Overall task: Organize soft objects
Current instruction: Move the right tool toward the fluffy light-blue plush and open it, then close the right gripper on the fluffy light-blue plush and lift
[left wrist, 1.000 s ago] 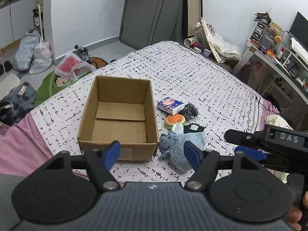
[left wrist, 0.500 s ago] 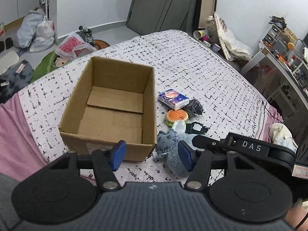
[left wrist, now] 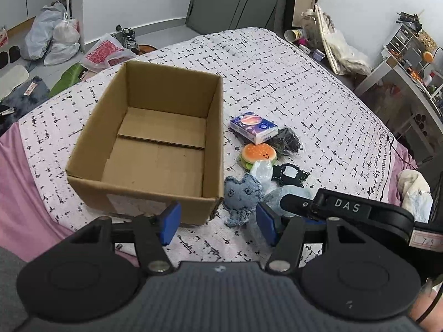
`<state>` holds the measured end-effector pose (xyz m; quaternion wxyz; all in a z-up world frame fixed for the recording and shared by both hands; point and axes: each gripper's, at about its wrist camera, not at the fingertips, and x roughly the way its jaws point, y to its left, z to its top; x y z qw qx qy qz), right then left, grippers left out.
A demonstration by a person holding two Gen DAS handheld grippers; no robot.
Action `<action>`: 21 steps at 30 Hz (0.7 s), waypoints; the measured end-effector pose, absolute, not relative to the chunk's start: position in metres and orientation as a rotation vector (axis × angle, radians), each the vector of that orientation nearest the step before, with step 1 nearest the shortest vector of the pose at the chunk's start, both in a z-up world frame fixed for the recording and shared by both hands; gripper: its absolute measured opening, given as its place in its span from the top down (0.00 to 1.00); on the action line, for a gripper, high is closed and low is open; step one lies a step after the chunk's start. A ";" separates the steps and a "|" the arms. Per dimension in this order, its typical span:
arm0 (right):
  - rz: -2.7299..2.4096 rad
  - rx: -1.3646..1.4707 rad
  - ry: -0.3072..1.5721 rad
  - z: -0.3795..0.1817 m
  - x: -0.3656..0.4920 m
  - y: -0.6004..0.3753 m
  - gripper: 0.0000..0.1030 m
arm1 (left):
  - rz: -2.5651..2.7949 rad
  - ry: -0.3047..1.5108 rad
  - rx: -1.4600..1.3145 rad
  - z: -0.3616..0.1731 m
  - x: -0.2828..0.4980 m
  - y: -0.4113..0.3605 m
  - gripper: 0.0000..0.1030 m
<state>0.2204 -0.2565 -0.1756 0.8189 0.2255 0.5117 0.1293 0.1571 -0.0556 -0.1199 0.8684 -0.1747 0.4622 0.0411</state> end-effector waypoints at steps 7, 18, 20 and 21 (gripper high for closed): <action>0.209 0.482 1.109 -0.184 0.223 -0.268 0.45 | 0.069 0.981 -0.362 -0.126 0.159 -0.071 0.43; 0.124 0.692 1.116 -0.204 0.215 -0.301 0.64 | 0.020 1.016 -0.386 -0.137 0.175 -0.099 0.43; 0.118 0.718 1.115 -0.206 0.214 -0.303 0.65 | 0.022 1.023 -0.397 -0.140 0.179 -0.101 0.43; 0.115 0.729 1.113 -0.207 0.214 -0.305 0.65 | 0.021 1.026 -0.403 -0.141 0.181 -0.102 0.43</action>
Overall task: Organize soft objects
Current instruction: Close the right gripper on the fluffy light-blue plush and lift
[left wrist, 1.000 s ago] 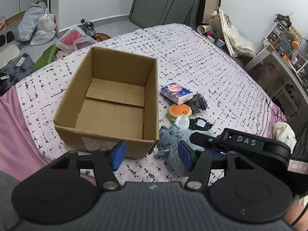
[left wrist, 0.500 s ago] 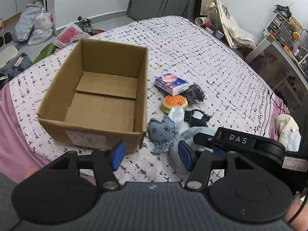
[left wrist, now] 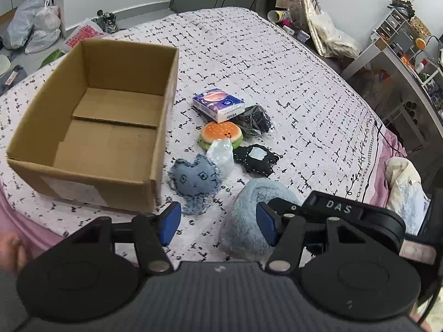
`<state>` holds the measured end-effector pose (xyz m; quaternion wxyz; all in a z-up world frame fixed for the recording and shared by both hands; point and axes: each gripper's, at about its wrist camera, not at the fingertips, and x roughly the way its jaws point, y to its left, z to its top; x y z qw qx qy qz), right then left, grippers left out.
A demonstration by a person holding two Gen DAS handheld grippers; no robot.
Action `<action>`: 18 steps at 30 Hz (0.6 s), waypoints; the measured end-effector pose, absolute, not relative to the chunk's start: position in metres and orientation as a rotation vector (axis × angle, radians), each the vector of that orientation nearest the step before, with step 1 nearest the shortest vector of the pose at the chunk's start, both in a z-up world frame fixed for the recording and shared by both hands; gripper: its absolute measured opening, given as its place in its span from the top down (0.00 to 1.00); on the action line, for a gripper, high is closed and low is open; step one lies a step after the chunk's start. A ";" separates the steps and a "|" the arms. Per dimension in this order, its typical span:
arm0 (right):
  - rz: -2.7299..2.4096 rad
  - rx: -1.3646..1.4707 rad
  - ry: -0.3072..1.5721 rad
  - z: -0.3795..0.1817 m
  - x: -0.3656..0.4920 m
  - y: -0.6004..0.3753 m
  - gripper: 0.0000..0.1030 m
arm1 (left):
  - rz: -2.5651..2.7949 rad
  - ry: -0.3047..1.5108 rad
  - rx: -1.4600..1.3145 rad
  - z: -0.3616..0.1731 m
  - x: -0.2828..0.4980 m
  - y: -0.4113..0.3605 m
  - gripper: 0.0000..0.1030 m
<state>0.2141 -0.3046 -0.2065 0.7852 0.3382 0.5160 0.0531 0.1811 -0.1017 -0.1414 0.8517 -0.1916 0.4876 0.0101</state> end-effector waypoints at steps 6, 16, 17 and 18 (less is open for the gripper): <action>0.109 0.772 1.099 -0.206 0.212 -0.310 0.66 | 0.033 1.053 -0.464 -0.153 0.195 -0.104 0.43; 0.128 0.869 1.078 -0.207 0.210 -0.316 0.68 | 0.039 1.067 -0.549 -0.164 0.211 -0.105 0.43; 0.136 0.891 1.074 -0.207 0.209 -0.317 0.68 | 0.040 1.068 -0.554 -0.165 0.211 -0.104 0.44; 0.143 0.904 1.070 -0.207 0.209 -0.317 0.68 | 0.038 1.067 -0.557 -0.166 0.211 -0.104 0.45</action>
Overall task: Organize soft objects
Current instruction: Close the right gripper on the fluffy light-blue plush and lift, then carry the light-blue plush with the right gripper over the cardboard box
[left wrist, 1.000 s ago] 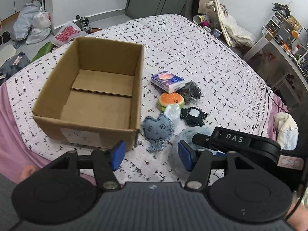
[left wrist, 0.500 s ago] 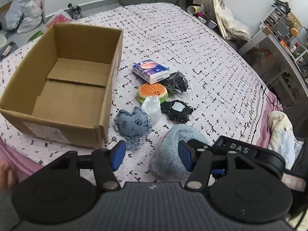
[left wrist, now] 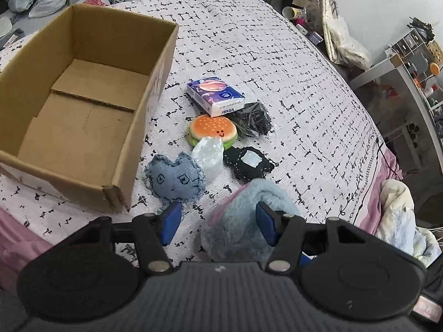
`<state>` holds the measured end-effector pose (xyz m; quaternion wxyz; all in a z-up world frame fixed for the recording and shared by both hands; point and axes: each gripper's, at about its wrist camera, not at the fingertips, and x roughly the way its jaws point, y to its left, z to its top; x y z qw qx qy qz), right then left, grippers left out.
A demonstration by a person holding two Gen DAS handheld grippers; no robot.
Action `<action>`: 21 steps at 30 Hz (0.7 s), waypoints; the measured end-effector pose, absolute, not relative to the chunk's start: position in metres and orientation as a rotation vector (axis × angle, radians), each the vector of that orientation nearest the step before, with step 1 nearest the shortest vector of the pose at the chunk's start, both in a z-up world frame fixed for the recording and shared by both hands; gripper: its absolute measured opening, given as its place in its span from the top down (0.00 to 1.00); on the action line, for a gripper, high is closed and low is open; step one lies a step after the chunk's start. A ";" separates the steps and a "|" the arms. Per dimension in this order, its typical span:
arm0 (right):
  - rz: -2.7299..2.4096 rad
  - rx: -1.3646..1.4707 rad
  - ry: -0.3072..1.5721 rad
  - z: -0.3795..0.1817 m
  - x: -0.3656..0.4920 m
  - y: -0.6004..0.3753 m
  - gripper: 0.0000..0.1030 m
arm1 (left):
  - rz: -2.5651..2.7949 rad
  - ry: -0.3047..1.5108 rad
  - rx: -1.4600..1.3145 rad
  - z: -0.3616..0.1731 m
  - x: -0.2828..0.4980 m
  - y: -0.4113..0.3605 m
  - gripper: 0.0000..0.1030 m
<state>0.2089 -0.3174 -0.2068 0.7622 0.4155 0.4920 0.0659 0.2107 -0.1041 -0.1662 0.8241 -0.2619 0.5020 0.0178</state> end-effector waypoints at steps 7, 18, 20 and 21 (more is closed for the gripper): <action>0.206 0.948 1.026 -0.199 0.207 -0.315 0.69 | -0.006 1.022 -0.623 -0.155 0.211 -0.098 0.76; 0.348 0.954 0.945 -0.180 0.209 -0.298 0.69 | -0.005 0.940 -0.618 -0.121 0.203 -0.079 0.80; 0.372 0.945 0.930 -0.176 0.208 -0.293 0.69 | -0.004 0.927 -0.618 -0.117 0.201 -0.074 0.81; 0.382 0.942 0.925 -0.175 0.208 -0.292 0.69 | -0.003 0.922 -0.619 -0.116 0.199 -0.072 0.81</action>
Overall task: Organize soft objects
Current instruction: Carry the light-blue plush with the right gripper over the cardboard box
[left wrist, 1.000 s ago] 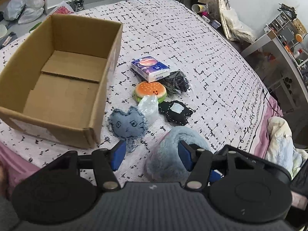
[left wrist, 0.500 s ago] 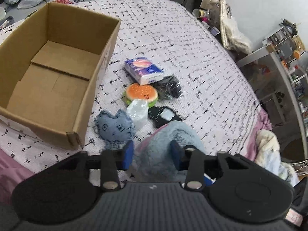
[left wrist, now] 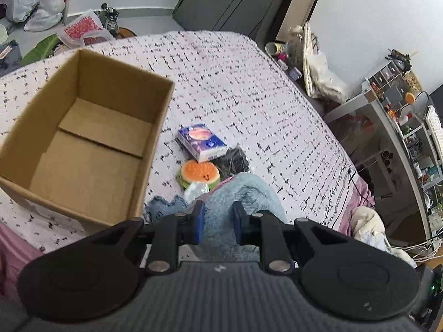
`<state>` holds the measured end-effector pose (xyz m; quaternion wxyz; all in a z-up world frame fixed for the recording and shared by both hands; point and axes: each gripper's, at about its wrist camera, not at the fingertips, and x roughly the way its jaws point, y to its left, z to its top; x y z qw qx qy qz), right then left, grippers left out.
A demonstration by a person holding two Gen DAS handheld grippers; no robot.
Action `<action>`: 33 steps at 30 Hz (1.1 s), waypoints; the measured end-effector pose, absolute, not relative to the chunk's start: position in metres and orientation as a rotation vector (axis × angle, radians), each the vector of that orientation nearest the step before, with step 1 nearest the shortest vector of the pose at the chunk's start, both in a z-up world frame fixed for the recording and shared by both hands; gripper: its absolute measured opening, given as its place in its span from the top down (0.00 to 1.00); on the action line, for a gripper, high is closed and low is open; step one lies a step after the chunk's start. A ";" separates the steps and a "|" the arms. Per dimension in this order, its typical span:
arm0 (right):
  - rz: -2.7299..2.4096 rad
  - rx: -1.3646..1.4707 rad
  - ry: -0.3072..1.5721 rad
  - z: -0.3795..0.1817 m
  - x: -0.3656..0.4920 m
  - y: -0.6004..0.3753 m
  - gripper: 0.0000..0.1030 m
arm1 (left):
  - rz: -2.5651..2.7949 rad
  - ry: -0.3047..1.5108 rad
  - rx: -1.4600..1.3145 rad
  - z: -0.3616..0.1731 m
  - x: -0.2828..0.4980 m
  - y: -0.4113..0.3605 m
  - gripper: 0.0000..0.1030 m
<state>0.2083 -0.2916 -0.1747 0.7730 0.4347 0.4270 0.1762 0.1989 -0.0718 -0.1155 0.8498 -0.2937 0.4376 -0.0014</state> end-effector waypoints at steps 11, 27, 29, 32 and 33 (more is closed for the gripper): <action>0.505 0.882 0.850 -0.157 0.207 -0.261 0.69 | 0.010 0.863 -0.649 -0.097 0.188 -0.036 0.82; 0.635 0.789 0.839 -0.155 0.224 -0.201 0.69 | 0.078 0.822 -0.693 -0.097 0.182 0.025 0.82; 0.648 0.782 0.843 -0.156 0.227 -0.192 0.69 | 0.091 0.818 -0.698 -0.098 0.183 0.034 0.82; 0.666 0.763 0.850 -0.156 0.232 -0.178 0.68 | 0.108 0.815 -0.706 -0.099 0.186 0.047 0.82; 0.670 0.755 0.852 -0.156 0.233 -0.174 0.68 | 0.114 0.815 -0.708 -0.100 0.187 0.051 0.82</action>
